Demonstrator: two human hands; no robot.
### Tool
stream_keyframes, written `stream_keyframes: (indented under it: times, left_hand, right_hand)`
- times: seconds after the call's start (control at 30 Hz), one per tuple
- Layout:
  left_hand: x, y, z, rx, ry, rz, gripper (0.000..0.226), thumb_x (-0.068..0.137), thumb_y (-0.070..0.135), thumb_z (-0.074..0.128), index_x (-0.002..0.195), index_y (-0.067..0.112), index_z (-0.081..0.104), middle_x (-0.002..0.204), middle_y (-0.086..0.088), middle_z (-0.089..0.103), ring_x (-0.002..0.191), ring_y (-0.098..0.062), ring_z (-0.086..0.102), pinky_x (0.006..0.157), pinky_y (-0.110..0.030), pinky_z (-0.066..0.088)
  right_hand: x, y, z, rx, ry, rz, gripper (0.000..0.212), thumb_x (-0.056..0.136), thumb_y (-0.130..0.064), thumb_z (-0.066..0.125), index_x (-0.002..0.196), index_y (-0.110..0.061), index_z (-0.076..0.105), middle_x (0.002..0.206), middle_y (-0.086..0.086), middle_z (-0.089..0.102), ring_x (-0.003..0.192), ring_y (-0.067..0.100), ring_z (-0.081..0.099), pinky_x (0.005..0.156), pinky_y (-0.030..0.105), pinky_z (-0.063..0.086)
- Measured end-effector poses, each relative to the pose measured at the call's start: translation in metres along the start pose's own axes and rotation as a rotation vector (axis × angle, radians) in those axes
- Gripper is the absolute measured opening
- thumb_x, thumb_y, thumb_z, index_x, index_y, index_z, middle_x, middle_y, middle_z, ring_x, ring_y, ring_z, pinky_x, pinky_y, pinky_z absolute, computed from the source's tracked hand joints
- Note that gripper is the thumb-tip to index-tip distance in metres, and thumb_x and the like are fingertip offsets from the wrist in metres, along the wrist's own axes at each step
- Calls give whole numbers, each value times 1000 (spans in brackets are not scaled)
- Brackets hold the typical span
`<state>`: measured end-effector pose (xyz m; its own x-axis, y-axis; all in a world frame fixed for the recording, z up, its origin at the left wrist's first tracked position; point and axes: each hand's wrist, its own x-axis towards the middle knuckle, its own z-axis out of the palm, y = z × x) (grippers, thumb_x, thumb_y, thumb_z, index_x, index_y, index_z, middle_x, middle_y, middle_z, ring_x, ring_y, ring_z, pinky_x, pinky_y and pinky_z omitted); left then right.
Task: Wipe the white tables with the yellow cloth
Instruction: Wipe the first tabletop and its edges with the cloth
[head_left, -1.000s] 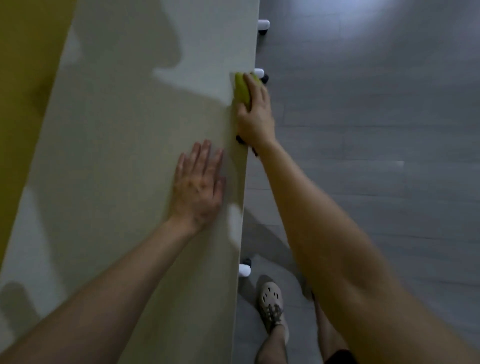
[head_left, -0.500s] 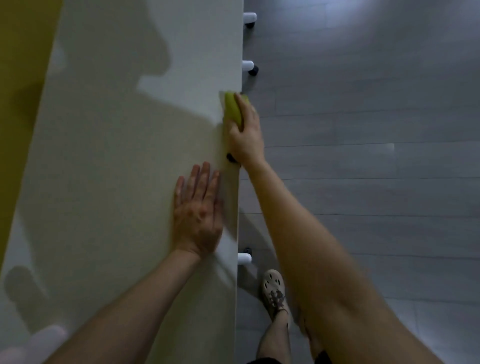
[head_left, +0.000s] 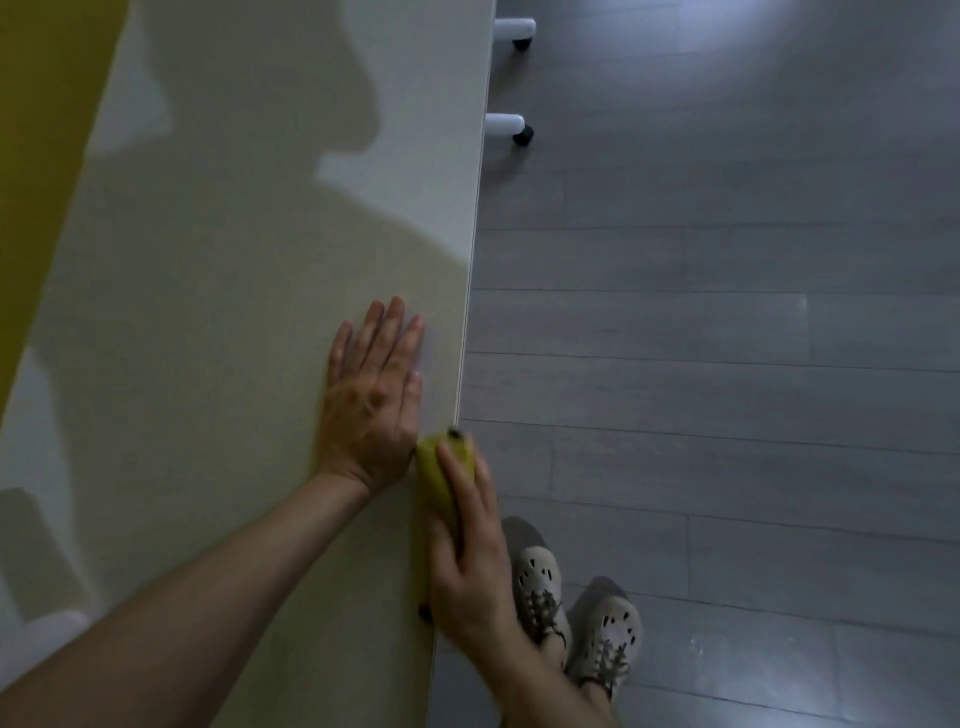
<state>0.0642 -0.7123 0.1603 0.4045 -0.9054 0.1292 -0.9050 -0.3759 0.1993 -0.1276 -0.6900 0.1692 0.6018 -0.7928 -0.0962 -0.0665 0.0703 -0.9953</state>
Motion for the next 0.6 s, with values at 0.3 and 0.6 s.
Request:
stream_keyframes:
  times: [0.3,0.6]
  left_hand:
    - [3,2,0,0,45,8,60,108,30,38,166,15,42,177,-6,31,166,-23,23,133,-58,19]
    - [6,1,-4,4,37,8,61,106,31,40,165,15,45,176,-8,34,165,-25,27,132,-58,21]
  right_hand:
    - [338,-25,-21,-103,103,90,61,101,-23,54,162,-30,48,163,2,45,147,21,48,126,49,36]
    - [100,3,-1,-11,86,-9,60,105,-15,54,163,-27,46,170,-1,40,156,15,39,128,38,34]
